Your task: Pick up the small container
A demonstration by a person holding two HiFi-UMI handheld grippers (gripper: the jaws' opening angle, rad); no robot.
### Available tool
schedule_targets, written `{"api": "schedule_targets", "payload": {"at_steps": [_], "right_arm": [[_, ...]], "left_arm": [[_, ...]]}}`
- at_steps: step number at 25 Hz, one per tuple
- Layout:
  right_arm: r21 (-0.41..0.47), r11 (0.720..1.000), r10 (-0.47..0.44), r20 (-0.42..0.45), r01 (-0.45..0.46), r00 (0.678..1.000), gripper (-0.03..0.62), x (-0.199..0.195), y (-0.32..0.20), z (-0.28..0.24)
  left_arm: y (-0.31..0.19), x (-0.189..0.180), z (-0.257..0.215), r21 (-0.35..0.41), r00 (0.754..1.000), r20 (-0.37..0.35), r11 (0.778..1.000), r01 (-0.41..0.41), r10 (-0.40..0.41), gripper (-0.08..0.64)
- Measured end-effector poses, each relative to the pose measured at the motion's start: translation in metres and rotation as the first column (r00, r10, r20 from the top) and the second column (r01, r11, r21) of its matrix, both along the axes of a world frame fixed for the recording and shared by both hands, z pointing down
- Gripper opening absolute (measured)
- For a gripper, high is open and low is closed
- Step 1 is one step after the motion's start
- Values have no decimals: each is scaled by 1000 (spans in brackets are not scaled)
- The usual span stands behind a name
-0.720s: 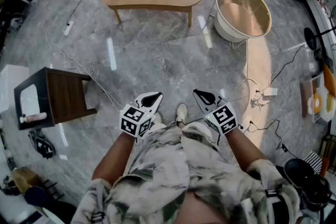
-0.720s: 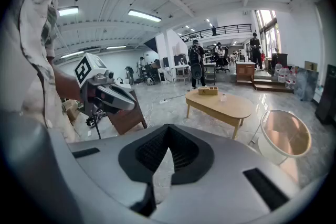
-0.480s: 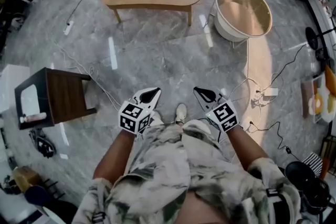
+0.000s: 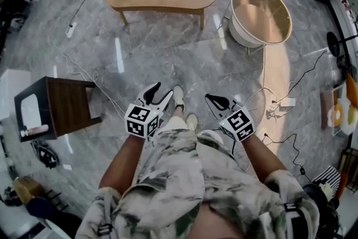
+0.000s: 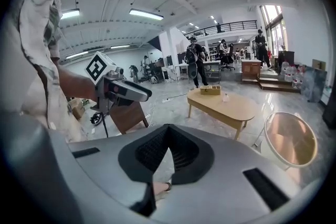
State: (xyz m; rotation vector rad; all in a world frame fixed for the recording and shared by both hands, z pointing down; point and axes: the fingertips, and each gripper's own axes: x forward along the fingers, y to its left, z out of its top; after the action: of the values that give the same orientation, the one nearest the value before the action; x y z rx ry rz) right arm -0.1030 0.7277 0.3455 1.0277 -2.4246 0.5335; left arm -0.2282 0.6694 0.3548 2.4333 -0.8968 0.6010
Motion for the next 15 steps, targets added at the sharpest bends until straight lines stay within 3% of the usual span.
{"api": "schedule_targets", "payload": {"at_steps": [7,15], "right_arm": [[-3,1000,6,-40,-7,999,21,6,-64,5],[-13,999,30,-120,-31,992,21,23,-175,-7]], "left_arm": [[-84,9,8,18,1000,-29,1000,13,-13,221],[-198,35,13,6,999,-42,1000,-24,25,221]]}}
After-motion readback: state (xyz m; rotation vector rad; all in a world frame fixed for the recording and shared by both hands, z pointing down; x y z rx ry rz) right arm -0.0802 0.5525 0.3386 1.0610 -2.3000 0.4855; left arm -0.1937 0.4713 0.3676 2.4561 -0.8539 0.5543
